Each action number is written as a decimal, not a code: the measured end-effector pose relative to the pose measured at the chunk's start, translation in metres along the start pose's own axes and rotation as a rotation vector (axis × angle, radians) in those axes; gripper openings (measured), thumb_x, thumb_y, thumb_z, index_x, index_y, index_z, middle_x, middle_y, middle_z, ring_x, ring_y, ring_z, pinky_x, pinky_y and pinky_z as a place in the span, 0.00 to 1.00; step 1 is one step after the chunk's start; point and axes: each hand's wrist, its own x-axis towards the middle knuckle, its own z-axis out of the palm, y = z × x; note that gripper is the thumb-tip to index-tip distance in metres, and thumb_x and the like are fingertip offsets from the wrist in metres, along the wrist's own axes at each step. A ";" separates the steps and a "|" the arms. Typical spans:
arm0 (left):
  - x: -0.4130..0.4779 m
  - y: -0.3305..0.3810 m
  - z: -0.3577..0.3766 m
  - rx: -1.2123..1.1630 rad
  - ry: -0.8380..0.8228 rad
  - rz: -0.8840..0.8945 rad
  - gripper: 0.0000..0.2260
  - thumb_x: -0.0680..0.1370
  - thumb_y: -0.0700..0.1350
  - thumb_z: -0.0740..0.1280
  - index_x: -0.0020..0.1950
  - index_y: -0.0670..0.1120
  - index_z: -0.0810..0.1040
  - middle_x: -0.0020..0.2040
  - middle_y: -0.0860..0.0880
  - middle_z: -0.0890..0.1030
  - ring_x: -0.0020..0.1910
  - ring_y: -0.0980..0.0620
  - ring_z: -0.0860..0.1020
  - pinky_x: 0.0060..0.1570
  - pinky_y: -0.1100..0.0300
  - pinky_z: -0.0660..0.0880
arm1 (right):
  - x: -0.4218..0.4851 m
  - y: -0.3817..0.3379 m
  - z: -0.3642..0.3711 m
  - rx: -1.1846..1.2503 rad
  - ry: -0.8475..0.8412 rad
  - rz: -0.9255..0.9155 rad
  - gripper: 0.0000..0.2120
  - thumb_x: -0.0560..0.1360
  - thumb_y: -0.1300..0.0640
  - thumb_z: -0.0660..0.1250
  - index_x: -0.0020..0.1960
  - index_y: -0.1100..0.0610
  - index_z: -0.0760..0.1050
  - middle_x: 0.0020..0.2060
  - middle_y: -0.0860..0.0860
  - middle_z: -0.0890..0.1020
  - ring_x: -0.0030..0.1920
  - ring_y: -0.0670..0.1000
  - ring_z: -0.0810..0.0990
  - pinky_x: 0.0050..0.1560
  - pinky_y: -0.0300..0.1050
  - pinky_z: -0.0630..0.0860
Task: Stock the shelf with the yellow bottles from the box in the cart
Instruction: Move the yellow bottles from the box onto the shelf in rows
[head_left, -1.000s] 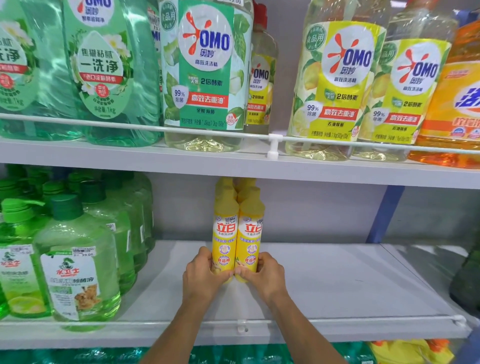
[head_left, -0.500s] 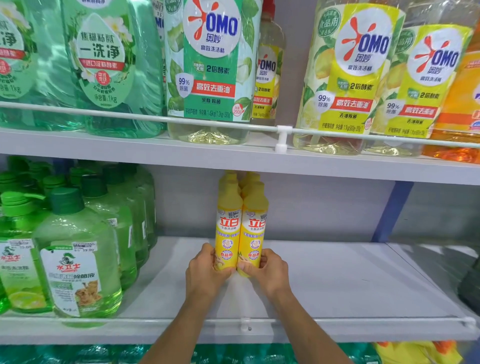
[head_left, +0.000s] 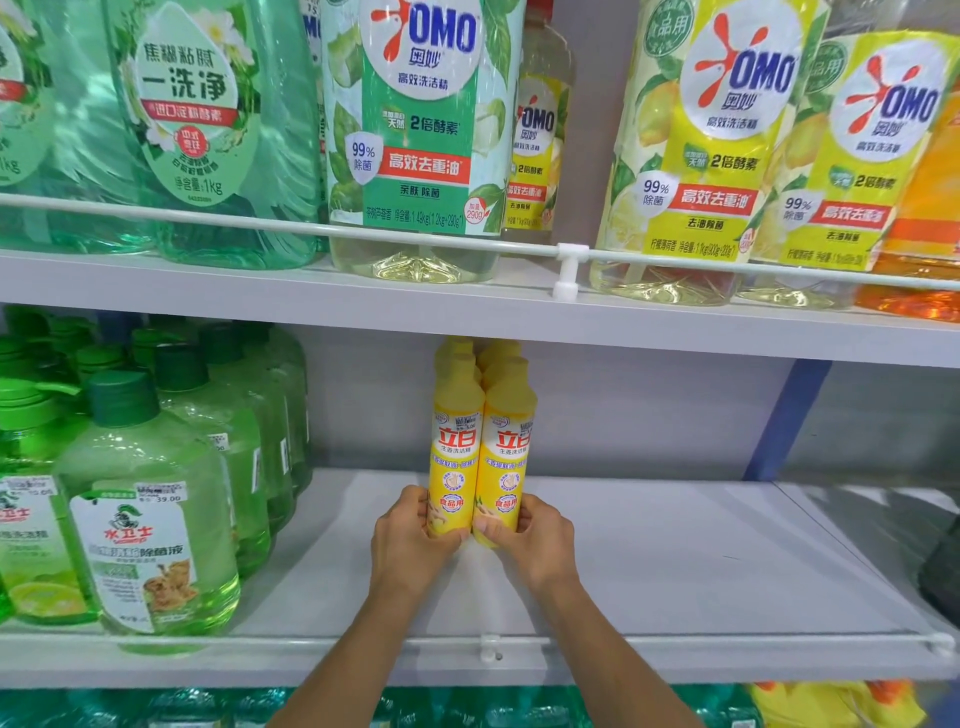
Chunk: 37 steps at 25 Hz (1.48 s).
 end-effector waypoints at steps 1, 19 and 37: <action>0.000 0.000 -0.001 -0.026 -0.009 0.001 0.22 0.67 0.50 0.82 0.56 0.51 0.77 0.50 0.51 0.85 0.48 0.51 0.83 0.54 0.48 0.82 | -0.001 0.000 0.000 0.010 -0.005 -0.002 0.21 0.68 0.43 0.80 0.56 0.50 0.82 0.49 0.45 0.87 0.48 0.46 0.86 0.54 0.47 0.84; 0.005 -0.001 0.003 0.030 0.022 -0.012 0.23 0.68 0.51 0.81 0.59 0.49 0.78 0.52 0.50 0.84 0.49 0.49 0.83 0.55 0.51 0.82 | -0.003 -0.002 0.004 0.003 0.023 0.030 0.21 0.66 0.40 0.80 0.55 0.49 0.84 0.46 0.43 0.88 0.47 0.46 0.87 0.54 0.53 0.84; -0.044 0.045 -0.060 0.839 -0.388 0.195 0.31 0.74 0.66 0.64 0.72 0.52 0.67 0.65 0.46 0.75 0.65 0.45 0.73 0.62 0.49 0.73 | -0.069 -0.075 -0.073 -0.923 -0.309 -0.158 0.36 0.78 0.33 0.60 0.77 0.55 0.63 0.74 0.55 0.69 0.72 0.56 0.68 0.70 0.52 0.69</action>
